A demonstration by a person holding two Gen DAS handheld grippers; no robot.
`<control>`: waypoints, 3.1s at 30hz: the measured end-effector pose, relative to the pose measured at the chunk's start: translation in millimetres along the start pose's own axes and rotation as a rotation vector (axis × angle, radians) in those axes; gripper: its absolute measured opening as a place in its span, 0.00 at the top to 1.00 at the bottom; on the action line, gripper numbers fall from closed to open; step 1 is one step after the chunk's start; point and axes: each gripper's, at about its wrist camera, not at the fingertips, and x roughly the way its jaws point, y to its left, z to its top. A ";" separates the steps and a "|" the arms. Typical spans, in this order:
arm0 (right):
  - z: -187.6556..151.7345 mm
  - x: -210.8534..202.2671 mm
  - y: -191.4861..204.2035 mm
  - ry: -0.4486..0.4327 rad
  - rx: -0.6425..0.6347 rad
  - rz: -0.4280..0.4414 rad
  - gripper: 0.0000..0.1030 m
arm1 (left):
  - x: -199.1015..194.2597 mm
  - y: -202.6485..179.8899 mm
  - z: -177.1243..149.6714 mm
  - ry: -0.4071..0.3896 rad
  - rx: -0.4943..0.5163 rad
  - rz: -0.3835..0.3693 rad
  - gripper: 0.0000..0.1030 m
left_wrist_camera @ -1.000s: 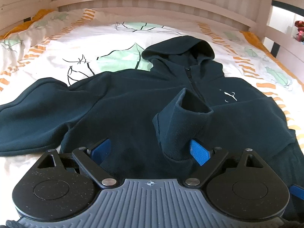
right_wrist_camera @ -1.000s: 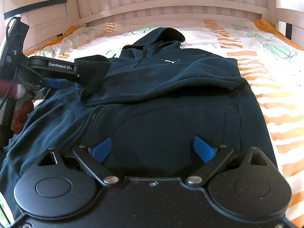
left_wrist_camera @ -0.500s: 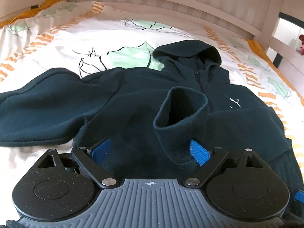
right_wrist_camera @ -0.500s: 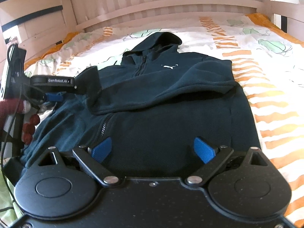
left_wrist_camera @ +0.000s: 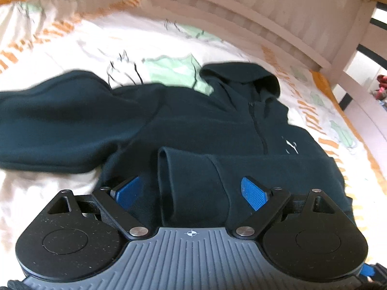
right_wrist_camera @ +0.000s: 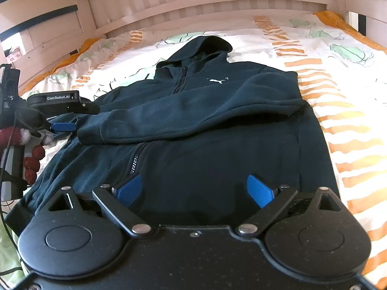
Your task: Fold large clothes
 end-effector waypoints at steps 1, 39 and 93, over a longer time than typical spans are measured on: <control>0.1 1.0 0.6 0.002 0.001 0.001 0.08 | 3.0 0.4 0.1 0.014 -0.003 0.001 0.12; 46.4 51.6 -38.2 0.005 0.097 -0.028 0.08 | 13.6 1.7 17.8 0.071 0.092 -0.055 0.28; 42.9 23.5 -58.4 -0.049 0.192 -0.109 0.00 | -19.7 -3.7 13.6 -0.042 0.124 0.065 0.00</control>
